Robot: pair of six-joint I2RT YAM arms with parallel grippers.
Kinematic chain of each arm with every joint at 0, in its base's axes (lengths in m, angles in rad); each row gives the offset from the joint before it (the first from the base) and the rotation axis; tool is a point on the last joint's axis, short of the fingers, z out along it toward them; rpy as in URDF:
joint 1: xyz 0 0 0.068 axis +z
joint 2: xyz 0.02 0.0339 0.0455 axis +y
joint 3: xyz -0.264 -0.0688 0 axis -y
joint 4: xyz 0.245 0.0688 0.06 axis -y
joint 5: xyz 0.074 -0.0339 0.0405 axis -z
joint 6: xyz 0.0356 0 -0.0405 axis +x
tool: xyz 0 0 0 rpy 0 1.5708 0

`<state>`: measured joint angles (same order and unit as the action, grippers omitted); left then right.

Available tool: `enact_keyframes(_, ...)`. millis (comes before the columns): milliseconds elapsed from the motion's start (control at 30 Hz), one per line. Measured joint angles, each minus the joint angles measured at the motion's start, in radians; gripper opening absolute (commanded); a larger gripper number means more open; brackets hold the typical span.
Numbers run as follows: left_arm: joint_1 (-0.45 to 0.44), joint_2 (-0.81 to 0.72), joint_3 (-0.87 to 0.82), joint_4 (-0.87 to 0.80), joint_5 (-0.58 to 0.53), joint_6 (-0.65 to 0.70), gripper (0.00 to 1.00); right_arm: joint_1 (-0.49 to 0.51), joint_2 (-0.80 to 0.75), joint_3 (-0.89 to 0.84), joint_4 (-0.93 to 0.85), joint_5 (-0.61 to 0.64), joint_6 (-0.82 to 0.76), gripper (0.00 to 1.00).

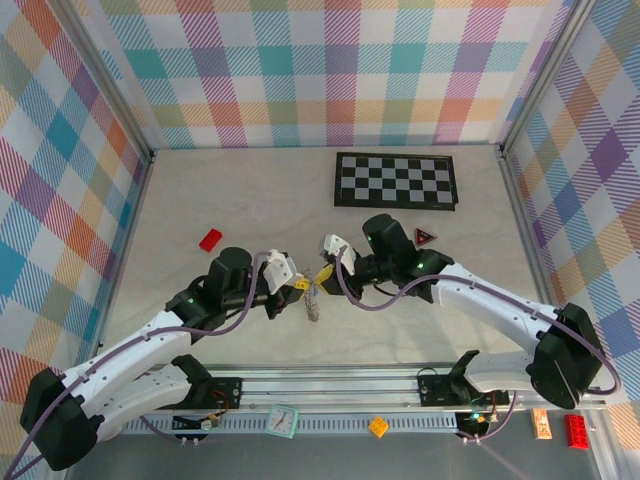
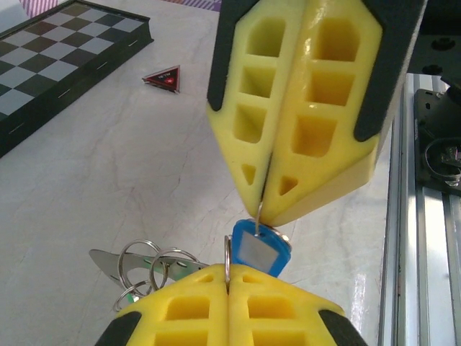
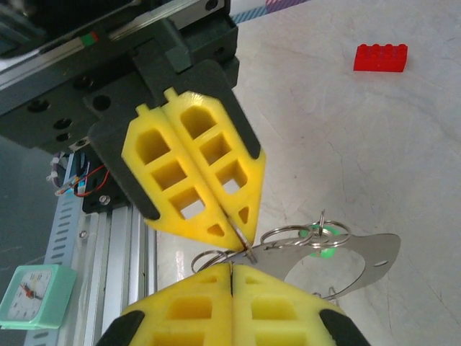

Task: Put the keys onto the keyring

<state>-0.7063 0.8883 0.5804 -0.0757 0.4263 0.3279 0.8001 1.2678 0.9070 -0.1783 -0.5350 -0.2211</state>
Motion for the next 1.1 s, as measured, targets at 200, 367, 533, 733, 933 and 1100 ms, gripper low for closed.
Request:
enact_keyframes(200,0.0,0.0,0.0,-0.001,-0.001,-0.003,0.0,0.0,0.013,0.008,0.02,0.011,0.023,0.0)
enact_keyframes(367,0.0,0.0,0.0,0.0,0.0,-0.003,0.0,0.0,0.019,0.016,0.021,0.018,0.027,0.0)
enact_keyframes(533,0.0,0.0,0.0,0.0,-0.002,-0.003,0.0,0.0,0.022,0.017,0.019,0.018,0.03,0.0)
enact_keyframes(733,0.0,0.0,0.0,0.0,-0.016,-0.014,0.0,0.0,0.021,0.017,0.011,0.027,0.029,0.0)
enact_keyframes(933,0.0,0.001,0.0,0.0,-0.019,-0.021,0.0,0.0,0.018,0.017,0.004,0.02,0.029,0.0)
enact_keyframes(1100,0.0,0.005,0.0,0.001,-0.019,-0.021,0.0,0.0,0.018,0.017,0.003,0.01,0.031,0.0)
